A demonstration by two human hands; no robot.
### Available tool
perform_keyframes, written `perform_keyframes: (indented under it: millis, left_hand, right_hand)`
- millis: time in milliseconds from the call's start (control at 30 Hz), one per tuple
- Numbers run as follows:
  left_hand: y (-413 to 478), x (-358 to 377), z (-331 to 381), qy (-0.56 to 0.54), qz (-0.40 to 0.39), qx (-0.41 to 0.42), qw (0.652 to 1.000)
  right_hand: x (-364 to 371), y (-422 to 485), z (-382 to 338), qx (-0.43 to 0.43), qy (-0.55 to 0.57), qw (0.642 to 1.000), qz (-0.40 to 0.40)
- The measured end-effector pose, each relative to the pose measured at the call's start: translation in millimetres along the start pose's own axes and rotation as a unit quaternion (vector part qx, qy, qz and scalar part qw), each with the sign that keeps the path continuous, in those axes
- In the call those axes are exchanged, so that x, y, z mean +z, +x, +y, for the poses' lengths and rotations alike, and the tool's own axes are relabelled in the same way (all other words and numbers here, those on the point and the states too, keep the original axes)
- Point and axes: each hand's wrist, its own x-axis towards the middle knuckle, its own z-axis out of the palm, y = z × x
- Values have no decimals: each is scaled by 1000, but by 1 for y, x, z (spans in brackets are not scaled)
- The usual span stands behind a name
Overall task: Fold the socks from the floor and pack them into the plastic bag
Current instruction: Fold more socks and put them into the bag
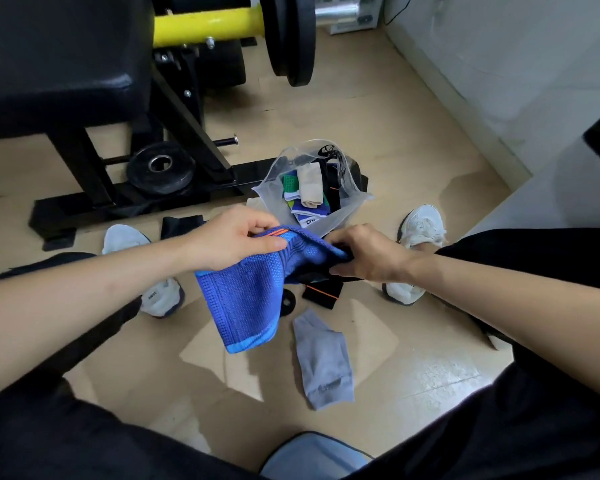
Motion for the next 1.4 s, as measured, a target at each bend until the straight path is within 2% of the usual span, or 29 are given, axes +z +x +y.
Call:
perform_keyframes:
  millis: [67,167,267,400,500,600,667,800,900,1067,1400]
  left_hand:
    - [-12,-14,-13,-16,10,-24,1000]
    - [-24,-21,-28,-34,17,-64,997]
    - [-25,-21,-42,-6,33,-92,995]
    - [-25,-20,-58,-5,15,-120,993]
    - [-27,-16,-68,0,18,-136,991]
    - [-27,-7,-69,-19,44,-147,988]
    - [-25,-1,-66,-30,66,-154,985]
    - [-22,2,-61,-7,135,-145,980]
    - [-14,-2,-53,29,186,-168,968]
    - [-3,1,-33,-52,195,-217,955]
    - [-1,24,0,-186,173,-247,935]
  right_hand:
    - [1,1,-1,-16,4,1000,22]
    - [-1,3,3,-8,72,997,39]
    - [-8,2,2,36,133,989,58]
    - [-20,2,5,127,264,951,98]
    - [-26,1,6,146,344,916,145]
    - [-34,-1,9,138,404,891,157]
    - [-40,-1,15,138,382,903,142]
    - [-49,-4,20,144,308,939,59]
    - [-49,-5,19,169,275,944,64]
    - [-35,-2,8,192,259,943,86]
    - [-12,2,-35,114,212,969,49]
